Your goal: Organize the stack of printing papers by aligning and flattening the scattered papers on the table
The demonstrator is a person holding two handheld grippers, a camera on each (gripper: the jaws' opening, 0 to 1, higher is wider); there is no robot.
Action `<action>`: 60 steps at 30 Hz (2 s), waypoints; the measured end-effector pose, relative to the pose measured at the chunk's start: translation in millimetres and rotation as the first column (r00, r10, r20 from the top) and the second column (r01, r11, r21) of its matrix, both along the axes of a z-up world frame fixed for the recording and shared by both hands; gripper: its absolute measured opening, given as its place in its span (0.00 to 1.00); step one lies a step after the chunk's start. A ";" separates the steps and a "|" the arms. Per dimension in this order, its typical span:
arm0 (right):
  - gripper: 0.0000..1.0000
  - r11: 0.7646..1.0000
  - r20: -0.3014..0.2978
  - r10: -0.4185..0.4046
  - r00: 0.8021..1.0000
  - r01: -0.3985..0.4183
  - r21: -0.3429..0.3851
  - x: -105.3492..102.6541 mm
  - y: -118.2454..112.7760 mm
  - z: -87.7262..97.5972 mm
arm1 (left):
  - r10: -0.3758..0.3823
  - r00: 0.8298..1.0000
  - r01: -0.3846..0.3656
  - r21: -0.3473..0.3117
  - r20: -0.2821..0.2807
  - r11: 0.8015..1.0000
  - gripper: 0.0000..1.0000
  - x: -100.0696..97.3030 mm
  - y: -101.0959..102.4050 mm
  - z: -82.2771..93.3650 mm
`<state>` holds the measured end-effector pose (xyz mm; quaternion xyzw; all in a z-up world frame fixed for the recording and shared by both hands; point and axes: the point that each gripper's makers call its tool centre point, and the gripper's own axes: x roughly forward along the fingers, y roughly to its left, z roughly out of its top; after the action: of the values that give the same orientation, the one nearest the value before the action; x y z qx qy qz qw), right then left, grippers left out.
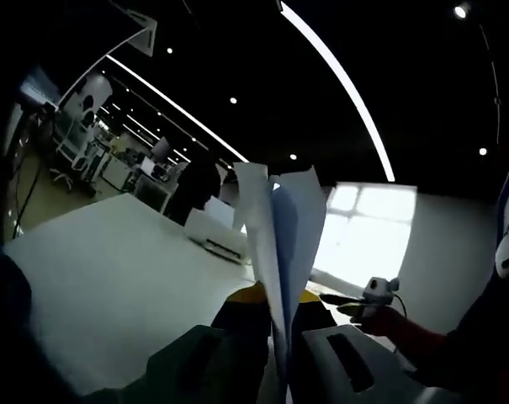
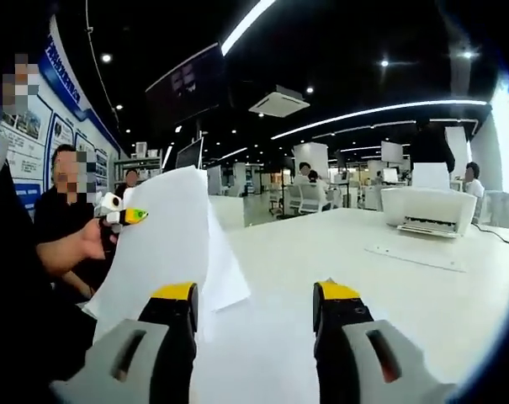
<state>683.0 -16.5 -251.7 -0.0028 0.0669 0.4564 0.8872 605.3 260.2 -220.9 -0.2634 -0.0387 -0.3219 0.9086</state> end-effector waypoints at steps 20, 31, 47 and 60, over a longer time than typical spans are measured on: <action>0.62 0.990 -0.007 -0.074 0.997 0.073 -0.120 33.5 -25.8 -19.8 | 0.000 1.000 0.000 0.007 -0.001 1.000 0.06 -1.5 0.4 1.9; 0.64 0.986 -0.033 -0.105 0.994 0.100 -0.132 55.7 -35.8 -27.9 | -0.005 1.000 0.005 0.014 -0.006 1.000 0.06 0.5 -1.9 3.5; 0.66 0.977 -0.047 -0.118 0.992 0.107 -0.187 90.5 -40.6 -43.8 | -0.022 1.000 0.022 0.030 -0.014 0.999 0.06 1.2 -10.7 3.9; 0.66 0.973 -0.098 -0.135 0.986 0.113 -0.203 103.6 -52.0 -66.0 | -0.034 0.999 0.035 0.036 -0.020 0.999 0.06 0.0 -19.0 3.0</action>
<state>786.6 -68.5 -317.7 -0.0607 0.1611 0.3905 0.9044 605.3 241.2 -217.9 -0.2505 -0.0195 -0.3358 0.9078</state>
